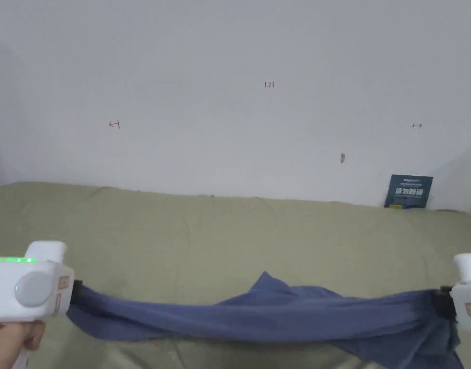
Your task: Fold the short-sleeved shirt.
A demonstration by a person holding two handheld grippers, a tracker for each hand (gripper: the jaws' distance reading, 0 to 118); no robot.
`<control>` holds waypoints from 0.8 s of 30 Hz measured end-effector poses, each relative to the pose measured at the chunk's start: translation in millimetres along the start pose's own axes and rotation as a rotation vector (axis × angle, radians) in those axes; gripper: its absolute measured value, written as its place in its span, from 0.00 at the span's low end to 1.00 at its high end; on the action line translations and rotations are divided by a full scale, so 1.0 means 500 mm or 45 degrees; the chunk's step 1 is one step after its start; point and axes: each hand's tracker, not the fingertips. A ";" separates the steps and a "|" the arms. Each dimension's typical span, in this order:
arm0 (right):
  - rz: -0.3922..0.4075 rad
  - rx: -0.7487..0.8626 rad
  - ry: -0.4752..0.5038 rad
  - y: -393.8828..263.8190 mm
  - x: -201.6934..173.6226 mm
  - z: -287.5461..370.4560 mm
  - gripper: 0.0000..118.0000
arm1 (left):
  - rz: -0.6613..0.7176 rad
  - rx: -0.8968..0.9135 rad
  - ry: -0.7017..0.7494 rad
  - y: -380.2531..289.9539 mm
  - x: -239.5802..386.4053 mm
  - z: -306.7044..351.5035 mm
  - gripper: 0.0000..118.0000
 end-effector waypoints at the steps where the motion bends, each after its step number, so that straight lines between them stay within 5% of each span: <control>1: -0.021 0.004 0.007 -0.032 -0.001 0.012 0.10 | -0.005 -0.029 -0.009 -0.032 -0.005 0.006 0.03; 13: -0.065 -0.167 0.029 -0.354 -0.008 0.125 0.10 | -0.001 -0.126 -0.055 -0.295 -0.083 0.119 0.03; 24: -0.084 -0.303 0.055 -0.479 -0.016 0.134 0.10 | 0.045 -0.262 -0.079 -0.414 -0.102 0.120 0.03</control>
